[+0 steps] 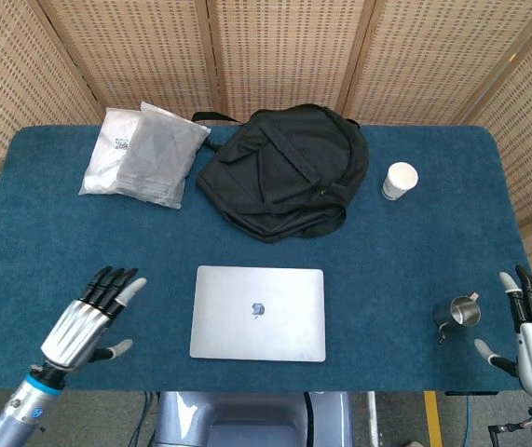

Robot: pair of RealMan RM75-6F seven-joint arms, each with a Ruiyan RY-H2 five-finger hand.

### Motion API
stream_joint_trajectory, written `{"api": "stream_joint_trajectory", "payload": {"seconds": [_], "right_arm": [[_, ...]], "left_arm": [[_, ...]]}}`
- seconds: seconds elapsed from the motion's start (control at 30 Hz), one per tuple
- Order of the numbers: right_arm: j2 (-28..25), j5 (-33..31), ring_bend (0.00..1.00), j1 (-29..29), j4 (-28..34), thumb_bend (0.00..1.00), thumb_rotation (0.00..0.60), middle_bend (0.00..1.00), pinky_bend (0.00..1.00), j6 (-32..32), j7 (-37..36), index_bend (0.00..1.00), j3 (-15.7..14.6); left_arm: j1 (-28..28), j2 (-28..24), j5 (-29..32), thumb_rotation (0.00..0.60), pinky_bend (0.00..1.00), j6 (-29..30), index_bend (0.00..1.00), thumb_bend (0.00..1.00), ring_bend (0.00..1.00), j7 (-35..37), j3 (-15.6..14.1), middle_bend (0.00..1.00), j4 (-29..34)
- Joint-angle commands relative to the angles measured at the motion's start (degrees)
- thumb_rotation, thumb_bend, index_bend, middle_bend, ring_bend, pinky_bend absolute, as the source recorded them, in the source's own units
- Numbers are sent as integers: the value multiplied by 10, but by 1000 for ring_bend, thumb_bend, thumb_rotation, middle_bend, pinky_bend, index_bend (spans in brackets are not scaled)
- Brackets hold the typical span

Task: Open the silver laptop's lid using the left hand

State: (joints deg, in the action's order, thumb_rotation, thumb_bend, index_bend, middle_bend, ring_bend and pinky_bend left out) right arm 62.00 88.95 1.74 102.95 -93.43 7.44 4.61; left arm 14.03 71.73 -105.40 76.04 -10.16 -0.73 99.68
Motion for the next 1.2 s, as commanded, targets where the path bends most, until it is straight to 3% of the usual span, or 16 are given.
{"api": "stream_joint_trajectory", "payload": {"seconds": [0.03,0.27,0.33,0.47,0.93,1.2], "right_arm": [[-2,0,0,1,-1,0,600,0,0,-1,-6,0,0],[-6,-10,0,-1,-1,0,600,0,0,6,-20,0,2],[-7,-15,0,-4,-2,0,600,0,0,12,-27,0,3],[-9,-23,0,-5,-5,0,600,0,0,18,-38,0,6],[-15,-35,0,-11,-13,0,600,0,0,34,-68,0,7],[-19,-47,0,-11,-17,0,600,0,0,37,-87,0,11]], "left_arm": [[57,52,-40,600,0,-67,0,0,0,-32,-3,0,2],[122,134,-24,600,0,-162,0,0,0,-63,14,0,-16],[146,177,2,600,0,-215,0,0,0,-118,32,0,-31],[162,227,46,600,0,-254,0,0,0,-165,44,0,-42],[194,324,172,600,0,-309,0,0,0,-286,66,0,-93],[212,359,214,600,0,-302,0,0,0,-338,66,0,-121]]}}
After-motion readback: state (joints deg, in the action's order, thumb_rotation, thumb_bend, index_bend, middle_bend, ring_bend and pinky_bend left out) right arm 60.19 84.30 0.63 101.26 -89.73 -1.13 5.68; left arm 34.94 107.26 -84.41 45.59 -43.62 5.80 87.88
